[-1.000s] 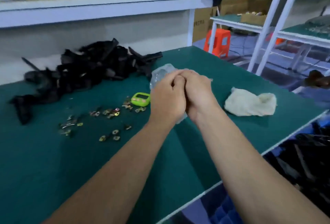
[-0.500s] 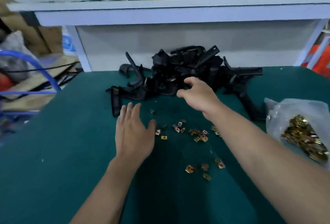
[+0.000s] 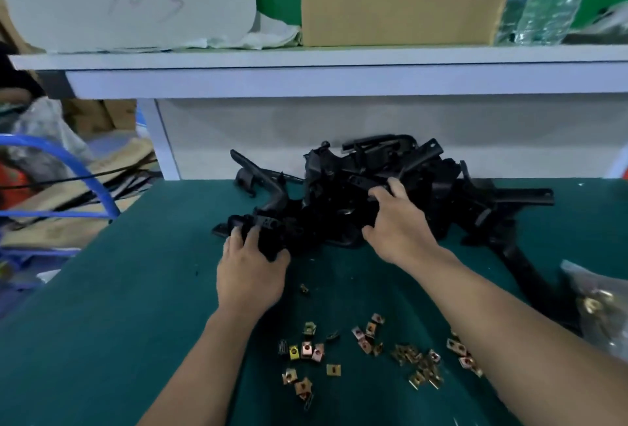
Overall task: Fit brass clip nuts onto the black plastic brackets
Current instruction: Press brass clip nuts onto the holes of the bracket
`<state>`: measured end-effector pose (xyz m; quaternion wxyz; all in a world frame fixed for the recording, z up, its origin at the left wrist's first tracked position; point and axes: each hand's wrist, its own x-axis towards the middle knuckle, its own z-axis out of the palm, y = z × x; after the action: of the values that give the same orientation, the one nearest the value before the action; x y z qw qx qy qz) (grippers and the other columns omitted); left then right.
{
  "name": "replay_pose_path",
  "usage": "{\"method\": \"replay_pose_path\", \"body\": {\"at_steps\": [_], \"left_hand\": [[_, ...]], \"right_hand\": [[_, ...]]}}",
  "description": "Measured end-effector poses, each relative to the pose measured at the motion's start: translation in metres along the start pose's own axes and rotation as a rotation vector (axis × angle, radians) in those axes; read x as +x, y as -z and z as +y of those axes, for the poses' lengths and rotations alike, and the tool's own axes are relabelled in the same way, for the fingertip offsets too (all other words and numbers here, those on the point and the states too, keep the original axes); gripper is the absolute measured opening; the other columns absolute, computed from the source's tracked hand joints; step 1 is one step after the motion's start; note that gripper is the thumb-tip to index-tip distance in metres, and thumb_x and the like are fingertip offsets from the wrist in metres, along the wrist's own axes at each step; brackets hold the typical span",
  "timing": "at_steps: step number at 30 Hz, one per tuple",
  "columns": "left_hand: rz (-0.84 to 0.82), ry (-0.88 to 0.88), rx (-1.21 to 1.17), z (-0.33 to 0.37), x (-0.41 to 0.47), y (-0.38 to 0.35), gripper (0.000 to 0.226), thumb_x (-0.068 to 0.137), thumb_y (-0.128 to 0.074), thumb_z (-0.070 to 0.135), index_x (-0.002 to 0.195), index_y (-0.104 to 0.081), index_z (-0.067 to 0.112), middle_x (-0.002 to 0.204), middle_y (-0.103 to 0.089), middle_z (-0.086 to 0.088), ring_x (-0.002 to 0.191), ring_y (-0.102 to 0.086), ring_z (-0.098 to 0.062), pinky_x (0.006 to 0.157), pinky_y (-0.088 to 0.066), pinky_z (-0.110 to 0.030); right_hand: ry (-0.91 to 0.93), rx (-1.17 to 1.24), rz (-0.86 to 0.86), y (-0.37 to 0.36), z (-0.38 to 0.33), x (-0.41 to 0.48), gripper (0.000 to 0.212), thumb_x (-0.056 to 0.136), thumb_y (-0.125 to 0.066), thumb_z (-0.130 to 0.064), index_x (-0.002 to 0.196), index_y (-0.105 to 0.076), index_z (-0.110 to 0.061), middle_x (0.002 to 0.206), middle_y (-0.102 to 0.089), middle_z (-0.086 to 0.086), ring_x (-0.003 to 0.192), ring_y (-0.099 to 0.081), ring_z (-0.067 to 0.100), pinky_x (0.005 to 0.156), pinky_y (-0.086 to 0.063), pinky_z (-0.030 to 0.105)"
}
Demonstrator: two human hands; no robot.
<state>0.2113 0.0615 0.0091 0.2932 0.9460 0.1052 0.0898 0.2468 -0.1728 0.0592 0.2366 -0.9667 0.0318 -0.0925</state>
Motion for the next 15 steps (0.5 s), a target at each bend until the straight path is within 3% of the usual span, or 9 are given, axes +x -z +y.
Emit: {"method": "replay_pose_path", "body": {"at_steps": [2, 5, 7, 9, 10, 11, 13, 15], "left_hand": [[-0.018, -0.038, 0.023, 0.006, 0.001, -0.006, 0.063, 0.092, -0.064, 0.042, 0.15, -0.048, 0.025, 0.166, -0.025, -0.004, 0.15, -0.027, -0.024, 0.116, -0.034, -0.038], [-0.029, -0.071, 0.008, 0.016, -0.004, -0.007, 0.056, 0.088, -0.066, 0.017, 0.143, -0.058, 0.023, 0.162, -0.036, -0.008, 0.146, -0.036, -0.025, 0.113, -0.037, -0.032], [-0.011, -0.003, -0.094, 0.018, -0.01, 0.001, 0.058, 0.081, -0.061, 0.002, 0.136, -0.064, 0.022, 0.148, -0.055, -0.008, 0.118, -0.061, -0.024, 0.093, -0.053, -0.033], [0.02, 0.081, -0.214, 0.017, -0.022, 0.016, 0.062, 0.076, -0.056, -0.004, 0.131, -0.068, 0.024, 0.091, -0.077, -0.005, 0.063, -0.066, -0.016, 0.058, -0.054, -0.03], [0.038, 0.105, -0.25, 0.016, -0.031, 0.023, 0.064, 0.075, -0.054, -0.004, 0.129, -0.068, 0.026, 0.063, -0.073, -0.001, 0.046, -0.059, -0.013, 0.048, -0.05, -0.028], [0.056, 0.122, -0.279, 0.016, -0.04, 0.029, 0.066, 0.073, -0.052, -0.005, 0.128, -0.069, 0.028, 0.049, -0.066, 0.0, 0.036, -0.052, -0.011, 0.042, -0.046, -0.027], [0.097, 0.131, -0.349, 0.023, -0.062, 0.04, 0.07, 0.07, -0.051, -0.006, 0.126, -0.069, 0.032, 0.045, -0.063, 0.003, 0.029, -0.045, -0.01, 0.037, -0.044, -0.027], [0.134, 0.095, -0.414, 0.033, -0.087, 0.047, 0.071, 0.07, -0.052, -0.005, 0.125, -0.068, 0.037, 0.053, -0.062, 0.02, 0.034, -0.053, -0.01, 0.041, -0.05, -0.029]], "right_hand": [[0.005, 0.034, 0.025, 0.001, 0.004, -0.004, 0.042, 0.092, -0.069, -0.013, 0.131, -0.057, -0.02, 0.169, -0.011, -0.004, 0.097, -0.063, 0.025, 0.077, -0.046, 0.028], [-0.005, 0.074, 0.028, 0.007, 0.009, -0.021, 0.036, 0.092, -0.065, -0.01, 0.127, -0.062, -0.019, 0.169, -0.019, -0.001, 0.112, -0.066, 0.023, 0.095, -0.046, 0.029], [-0.002, 0.106, 0.039, 0.011, 0.011, -0.04, 0.036, 0.093, -0.065, -0.019, 0.129, -0.061, -0.024, 0.167, -0.023, -0.006, 0.093, -0.068, 0.019, 0.099, -0.047, 0.032], [-0.011, 0.144, 0.034, 0.012, 0.012, -0.064, 0.032, 0.094, -0.066, -0.026, 0.125, -0.06, -0.03, 0.166, -0.025, -0.015, 0.063, -0.057, 0.009, 0.088, -0.055, 0.037], [-0.014, 0.165, 0.028, 0.011, 0.013, -0.077, 0.031, 0.094, -0.066, -0.027, 0.124, -0.059, -0.032, 0.165, -0.025, -0.018, 0.053, -0.051, 0.003, 0.079, -0.056, 0.036], [-0.015, 0.189, 0.023, 0.01, 0.014, -0.091, 0.031, 0.094, -0.066, -0.027, 0.123, -0.059, -0.035, 0.163, -0.027, -0.02, 0.044, -0.049, 0.003, 0.07, -0.054, 0.034], [0.004, 0.255, 0.027, 0.01, 0.013, -0.116, 0.029, 0.094, -0.067, -0.026, 0.119, -0.059, -0.038, 0.156, -0.042, -0.016, 0.038, -0.051, 0.005, 0.055, -0.049, 0.025], [0.019, 0.362, 0.013, 0.012, 0.009, -0.14, 0.026, 0.094, -0.068, -0.03, 0.115, -0.061, -0.044, 0.127, -0.065, -0.011, 0.046, -0.055, 0.002, 0.05, -0.048, 0.022]]}}
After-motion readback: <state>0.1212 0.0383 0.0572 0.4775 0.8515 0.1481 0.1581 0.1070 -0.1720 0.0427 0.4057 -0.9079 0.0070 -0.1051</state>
